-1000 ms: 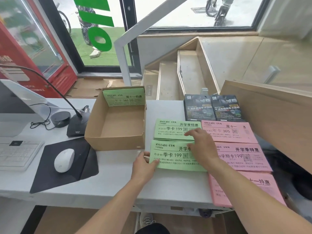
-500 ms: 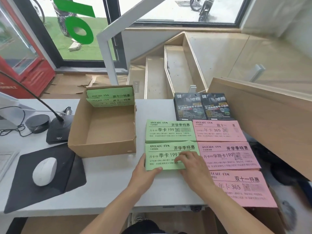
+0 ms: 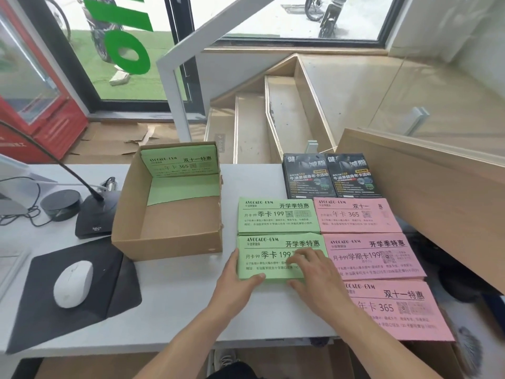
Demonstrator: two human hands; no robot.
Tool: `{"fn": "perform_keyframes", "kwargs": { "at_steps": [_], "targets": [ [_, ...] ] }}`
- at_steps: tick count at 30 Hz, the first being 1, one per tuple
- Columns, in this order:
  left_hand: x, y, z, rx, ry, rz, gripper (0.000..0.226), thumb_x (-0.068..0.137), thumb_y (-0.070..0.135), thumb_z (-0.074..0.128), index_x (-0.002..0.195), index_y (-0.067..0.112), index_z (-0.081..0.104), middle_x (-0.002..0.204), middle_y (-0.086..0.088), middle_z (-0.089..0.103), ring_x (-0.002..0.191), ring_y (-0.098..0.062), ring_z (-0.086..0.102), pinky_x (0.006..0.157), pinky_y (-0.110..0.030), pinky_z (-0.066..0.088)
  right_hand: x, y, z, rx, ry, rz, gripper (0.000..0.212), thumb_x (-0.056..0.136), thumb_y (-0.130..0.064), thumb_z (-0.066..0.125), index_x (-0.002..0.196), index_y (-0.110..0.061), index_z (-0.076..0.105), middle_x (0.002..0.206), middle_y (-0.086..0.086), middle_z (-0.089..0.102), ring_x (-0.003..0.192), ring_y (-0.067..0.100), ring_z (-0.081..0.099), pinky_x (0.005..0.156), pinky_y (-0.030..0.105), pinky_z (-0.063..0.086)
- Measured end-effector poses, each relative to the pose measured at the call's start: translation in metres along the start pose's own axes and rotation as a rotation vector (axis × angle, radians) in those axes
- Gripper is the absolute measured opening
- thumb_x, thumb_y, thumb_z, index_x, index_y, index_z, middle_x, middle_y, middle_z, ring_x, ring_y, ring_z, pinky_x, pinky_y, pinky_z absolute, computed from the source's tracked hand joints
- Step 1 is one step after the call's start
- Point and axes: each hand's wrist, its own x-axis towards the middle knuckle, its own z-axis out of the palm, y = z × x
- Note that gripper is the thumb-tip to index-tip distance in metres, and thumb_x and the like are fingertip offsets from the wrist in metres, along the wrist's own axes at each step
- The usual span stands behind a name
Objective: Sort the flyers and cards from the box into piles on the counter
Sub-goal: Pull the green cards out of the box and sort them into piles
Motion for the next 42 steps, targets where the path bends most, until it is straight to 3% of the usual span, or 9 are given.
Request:
{"fn": "perform_keyframes", "kwargs": {
  "at_steps": [3, 5, 12, 16, 20, 25, 30, 35, 42],
  "targets": [
    [0.002, -0.003, -0.001, 0.047, 0.028, 0.006, 0.079, 0.081, 0.033, 0.078, 0.146, 0.045, 0.035, 0.144, 0.022, 0.050, 0.131, 0.002, 0.047, 0.110, -0.028, 0.042, 0.004, -0.006, -0.005, -0.018, -0.027, 0.026, 0.051, 0.093, -0.049, 0.060, 0.139, -0.035, 0.044, 0.145, -0.012, 0.038, 0.136, 0.013, 0.033, 0.114, 0.031, 0.027],
    [0.001, 0.000, -0.003, 0.042, 0.015, -0.012, 0.090, 0.082, 0.033, 0.079, 0.155, 0.038, 0.027, 0.150, 0.019, 0.044, 0.138, -0.002, 0.041, 0.117, -0.035, 0.036, 0.009, -0.010, -0.007, -0.075, -0.081, 0.027, 0.054, 0.091, -0.054, 0.058, 0.139, -0.035, 0.043, 0.144, -0.012, 0.038, 0.133, 0.014, 0.034, 0.111, 0.032, 0.029],
    [-0.006, 0.011, -0.022, 0.050, 0.059, 0.142, 0.064, 0.088, 0.030, 0.076, 0.143, 0.039, 0.045, 0.157, 0.023, 0.032, 0.143, 0.004, 0.031, 0.121, -0.029, 0.028, 0.031, -0.027, -0.016, -0.125, -0.150, 0.073, 0.052, 0.087, -0.067, 0.055, 0.126, -0.032, 0.051, 0.126, -0.009, 0.046, 0.119, 0.016, 0.042, 0.100, 0.034, 0.036],
    [-0.024, 0.046, -0.052, -0.082, 0.175, 0.365, 0.029, 0.090, 0.016, 0.075, 0.114, 0.031, 0.070, 0.114, 0.014, 0.072, 0.111, -0.005, 0.066, 0.096, -0.024, 0.053, 0.061, -0.060, -0.036, -0.005, 0.060, -0.077, 0.034, 0.091, -0.051, 0.063, 0.120, -0.033, 0.058, 0.121, -0.014, 0.053, 0.117, 0.012, 0.048, 0.099, 0.031, 0.038],
    [0.003, 0.074, -0.109, -0.098, 0.354, 0.428, 0.020, 0.090, 0.016, 0.074, 0.104, 0.030, 0.073, 0.098, 0.013, 0.075, 0.097, -0.005, 0.070, 0.083, -0.016, 0.053, 0.114, -0.119, -0.051, 0.173, 0.190, -0.251, 0.027, 0.092, -0.034, 0.067, 0.118, -0.030, 0.062, 0.118, -0.015, 0.057, 0.112, 0.009, 0.050, 0.096, 0.027, 0.041],
    [0.075, 0.079, -0.191, 0.215, 0.437, 0.370, 0.028, 0.090, 0.013, 0.073, 0.112, 0.028, 0.066, 0.111, 0.021, 0.062, 0.105, 0.002, 0.058, 0.089, -0.005, 0.038, 0.191, -0.180, -0.032, 0.051, 0.126, -0.372, 0.033, 0.090, -0.028, 0.066, 0.123, -0.028, 0.061, 0.122, -0.008, 0.059, 0.116, 0.017, 0.051, 0.099, 0.030, 0.036],
    [0.150, 0.064, -0.246, 0.631, 0.532, 0.407, 0.048, 0.082, 0.009, 0.074, 0.128, 0.016, 0.062, 0.138, -0.003, 0.057, 0.133, -0.025, 0.044, 0.113, -0.030, 0.028, 0.255, -0.212, -0.001, -0.243, -0.051, -0.434, 0.041, 0.090, -0.021, 0.062, 0.130, -0.025, 0.054, 0.124, -0.003, 0.057, 0.120, 0.022, 0.051, 0.097, 0.035, 0.040],
    [0.193, 0.071, -0.260, 0.909, 0.480, 0.472, 0.064, 0.085, 0.010, 0.069, 0.145, 0.020, 0.048, 0.162, -0.004, 0.031, 0.154, -0.026, 0.012, 0.126, -0.047, 0.010, 0.288, -0.222, 0.025, -0.478, -0.134, -0.546, 0.035, 0.088, -0.006, 0.052, 0.120, -0.017, 0.057, 0.110, 0.004, 0.061, 0.103, 0.028, 0.058, 0.081, 0.039, 0.043],
    [0.212, 0.066, -0.268, 0.763, 0.497, 0.336, 0.067, 0.092, 0.014, 0.066, 0.152, 0.019, 0.037, 0.164, -0.002, 0.024, 0.154, -0.020, 0.012, 0.125, -0.043, 0.016, 0.302, -0.225, 0.040, -0.699, 0.088, -0.778, 0.018, 0.080, -0.008, 0.054, 0.094, -0.014, 0.061, 0.087, 0.007, 0.058, 0.084, 0.027, 0.054, 0.081, 0.040, 0.040]
  ]
}}
